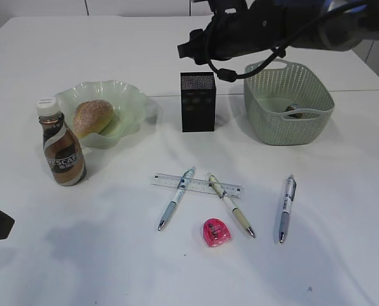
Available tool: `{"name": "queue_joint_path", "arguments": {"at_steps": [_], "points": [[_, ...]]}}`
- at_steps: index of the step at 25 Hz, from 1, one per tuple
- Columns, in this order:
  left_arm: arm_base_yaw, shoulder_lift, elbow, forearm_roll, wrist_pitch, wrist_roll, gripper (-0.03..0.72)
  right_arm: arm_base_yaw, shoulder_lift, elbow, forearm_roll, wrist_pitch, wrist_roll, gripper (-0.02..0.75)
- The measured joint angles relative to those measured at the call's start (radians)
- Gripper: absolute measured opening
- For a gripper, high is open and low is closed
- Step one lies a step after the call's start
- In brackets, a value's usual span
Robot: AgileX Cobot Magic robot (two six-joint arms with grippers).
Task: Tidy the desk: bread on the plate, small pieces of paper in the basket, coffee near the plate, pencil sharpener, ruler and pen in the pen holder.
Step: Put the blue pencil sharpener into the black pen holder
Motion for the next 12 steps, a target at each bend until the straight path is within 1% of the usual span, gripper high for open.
{"name": "queue_joint_path", "arguments": {"at_steps": [4,6,7,12], "points": [[0.000,0.000,0.000,0.000,0.000,0.000,0.405,0.000,-0.057,0.000,0.000,0.132,0.000,0.414],[0.000,0.000,0.000,0.000,0.000,0.000,0.405,0.000,-0.090,0.000,0.000,0.204,0.000,0.399],[0.000,0.000,0.000,0.000,0.000,0.000,0.405,0.000,-0.096,0.000,0.000,0.216,0.000,0.396],[0.000,0.000,0.000,0.000,0.002,0.000,0.405,0.000,-0.180,0.000,0.000,0.407,0.005,0.376]]}}
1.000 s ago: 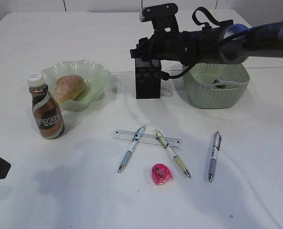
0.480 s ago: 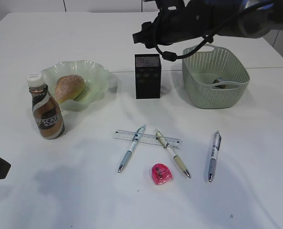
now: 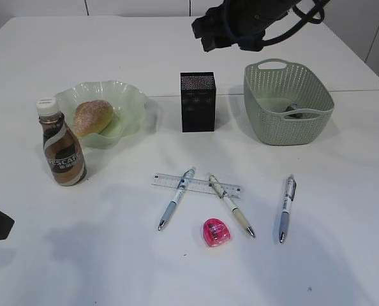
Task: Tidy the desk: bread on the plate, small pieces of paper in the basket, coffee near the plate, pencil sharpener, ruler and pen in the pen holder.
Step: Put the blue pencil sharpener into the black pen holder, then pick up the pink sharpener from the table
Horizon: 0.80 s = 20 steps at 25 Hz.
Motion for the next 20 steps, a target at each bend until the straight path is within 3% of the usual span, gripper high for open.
{"name": "queue_joint_path", "arguments": {"at_steps": [11,20], "points": [[0.000,0.000,0.000,0.000,0.007,0.000,0.403,0.000,-0.040,0.000,-0.002,0.429,0.093,0.375],[0.000,0.000,0.000,0.000,0.046,0.000,0.402,0.004,-0.040,0.016,0.000,0.580,0.149,0.374]]}}
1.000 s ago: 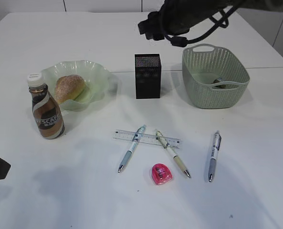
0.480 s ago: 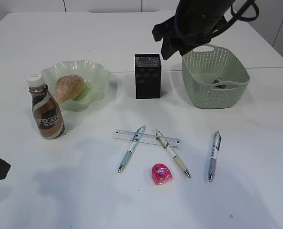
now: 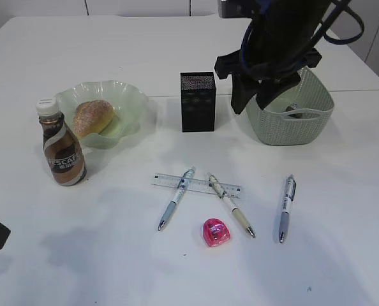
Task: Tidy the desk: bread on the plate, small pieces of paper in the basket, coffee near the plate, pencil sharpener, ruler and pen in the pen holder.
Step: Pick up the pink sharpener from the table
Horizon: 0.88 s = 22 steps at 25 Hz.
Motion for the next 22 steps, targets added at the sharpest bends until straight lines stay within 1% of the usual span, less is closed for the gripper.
{"name": "queue_joint_path", "arguments": {"at_steps": [3,9,11,14,19,22], "points": [[0.000,0.000,0.000,0.000,0.000,0.000,0.402,0.018,0.000,0.011,0.000,0.003,0.002,0.375],[0.000,0.000,0.000,0.000,0.002,0.000,0.402,0.125,0.000,0.040,-0.027,0.004,0.031,0.389],[0.000,0.000,0.000,0.000,0.002,0.000,0.402,0.143,0.000,0.063,-0.034,0.004,0.047,0.392],[0.000,0.000,0.000,0.000,0.007,0.000,0.402,0.147,0.000,0.124,-0.032,0.004,0.064,0.396],[0.000,0.000,0.000,0.002,0.023,0.000,0.402,0.147,-0.001,0.234,0.019,0.000,0.071,0.396],[0.000,0.000,0.000,0.002,0.025,0.000,0.402,0.147,-0.013,0.320,0.043,-0.055,0.075,0.396]]}}
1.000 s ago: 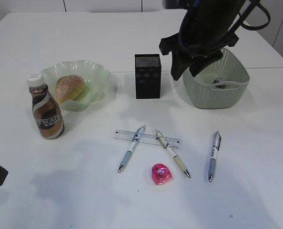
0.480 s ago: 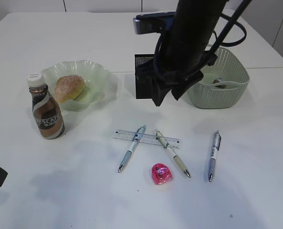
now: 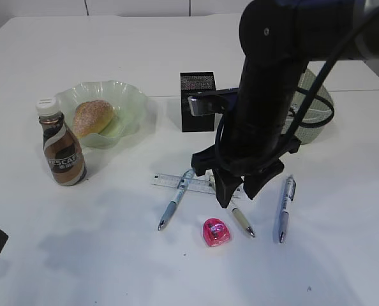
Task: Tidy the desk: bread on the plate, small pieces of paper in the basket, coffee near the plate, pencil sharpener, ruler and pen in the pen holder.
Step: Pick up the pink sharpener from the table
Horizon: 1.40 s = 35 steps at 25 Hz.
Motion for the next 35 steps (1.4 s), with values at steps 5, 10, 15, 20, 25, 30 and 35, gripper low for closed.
{"name": "queue_joint_path", "arguments": {"at_steps": [5,10,15,20,25,30,35], "points": [[0.000,0.000,0.000,0.000,0.000,0.000,0.402,0.000,-0.006,0.069,0.012,-0.089,0.004,0.406],[0.000,0.000,0.000,0.002,0.000,0.000,0.402,0.000,-0.006,0.077,0.022,-0.127,0.008,0.408],[0.000,0.000,0.000,0.002,0.000,0.000,0.402,0.007,0.000,0.080,0.022,-0.130,0.008,0.408],[0.000,0.000,0.000,0.002,0.001,0.000,0.402,0.054,0.016,0.080,0.001,-0.146,0.023,0.409],[0.000,0.000,0.000,0.002,0.001,0.000,0.402,0.060,0.025,0.080,-0.035,-0.178,0.048,0.418],[0.000,0.000,0.000,0.002,0.001,0.000,0.402,0.060,0.072,0.080,-0.040,-0.170,0.056,0.476],[0.000,0.000,0.000,0.002,0.001,0.000,0.402,0.060,0.092,0.080,-0.034,-0.163,0.079,0.482]]}}
